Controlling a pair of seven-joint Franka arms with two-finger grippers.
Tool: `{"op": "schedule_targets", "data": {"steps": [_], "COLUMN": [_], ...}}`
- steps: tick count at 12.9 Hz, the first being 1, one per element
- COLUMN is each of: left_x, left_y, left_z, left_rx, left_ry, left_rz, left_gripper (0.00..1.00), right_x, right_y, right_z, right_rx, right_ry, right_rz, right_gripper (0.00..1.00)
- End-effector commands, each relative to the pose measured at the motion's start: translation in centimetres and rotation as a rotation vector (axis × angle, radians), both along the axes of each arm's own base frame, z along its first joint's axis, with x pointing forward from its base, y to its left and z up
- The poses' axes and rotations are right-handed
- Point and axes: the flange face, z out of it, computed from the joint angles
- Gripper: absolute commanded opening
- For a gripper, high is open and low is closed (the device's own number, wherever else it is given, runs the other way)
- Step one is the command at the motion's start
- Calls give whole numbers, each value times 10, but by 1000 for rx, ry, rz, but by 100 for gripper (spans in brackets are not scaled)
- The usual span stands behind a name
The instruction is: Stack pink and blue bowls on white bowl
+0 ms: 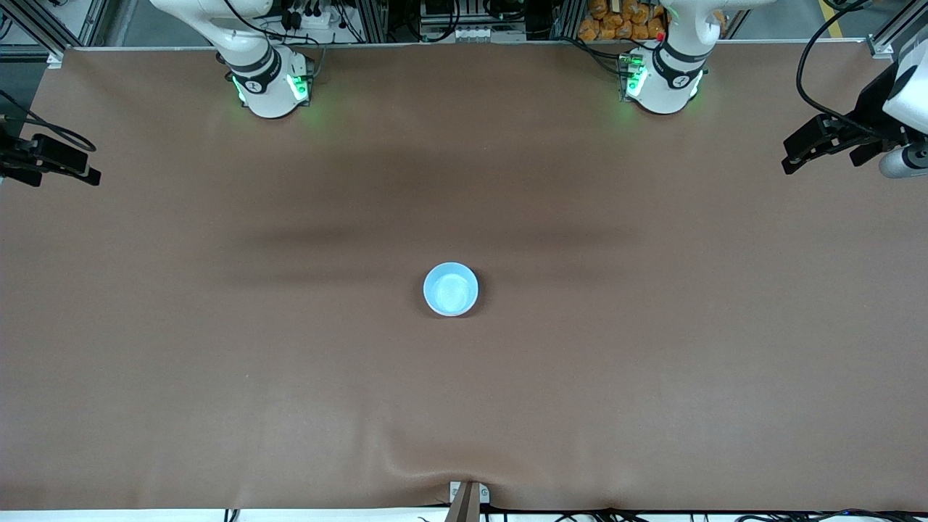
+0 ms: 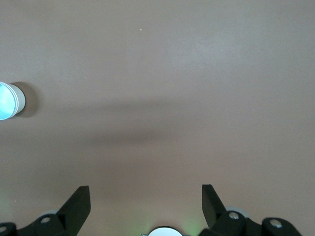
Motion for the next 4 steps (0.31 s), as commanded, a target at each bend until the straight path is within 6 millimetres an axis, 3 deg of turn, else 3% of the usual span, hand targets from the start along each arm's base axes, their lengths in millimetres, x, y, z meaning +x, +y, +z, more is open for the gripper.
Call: {"op": "schedule_targets", "data": {"steps": [1,4], "left_x": [2,4], "left_y": [-2,-2], "left_z": [5,1], "left_rx": [-14,-15], "left_ry": [0,6], "left_rz": [-32,-68], "left_gripper": [100,100], "right_x": [-5,-6], "right_y": [1,-3], "right_z": [9,8], "right_rx": [-13,-14], "right_ry": [-11,-3], "right_rz": [-20,-26], "right_gripper": [100,100]}}
